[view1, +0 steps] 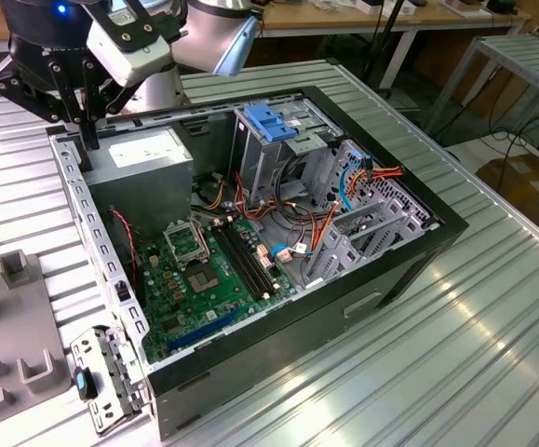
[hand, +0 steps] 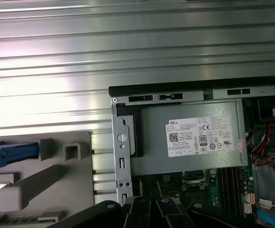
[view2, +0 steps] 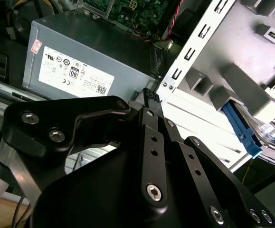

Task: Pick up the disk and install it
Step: 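Reach for the disk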

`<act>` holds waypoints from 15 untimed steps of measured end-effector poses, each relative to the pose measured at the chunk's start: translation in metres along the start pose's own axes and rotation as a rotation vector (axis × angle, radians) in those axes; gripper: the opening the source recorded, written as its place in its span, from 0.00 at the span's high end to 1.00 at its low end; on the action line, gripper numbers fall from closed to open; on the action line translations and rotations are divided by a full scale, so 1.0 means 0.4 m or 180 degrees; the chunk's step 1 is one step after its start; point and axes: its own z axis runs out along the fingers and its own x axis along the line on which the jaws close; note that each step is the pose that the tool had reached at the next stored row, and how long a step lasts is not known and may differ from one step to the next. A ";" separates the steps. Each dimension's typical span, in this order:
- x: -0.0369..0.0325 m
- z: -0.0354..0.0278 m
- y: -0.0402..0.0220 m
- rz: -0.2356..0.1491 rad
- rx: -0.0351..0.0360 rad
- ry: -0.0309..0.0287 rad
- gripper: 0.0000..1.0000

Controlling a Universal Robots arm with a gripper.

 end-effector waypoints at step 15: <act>0.035 -0.001 -0.003 0.0000 0.0000 0.0000 0.89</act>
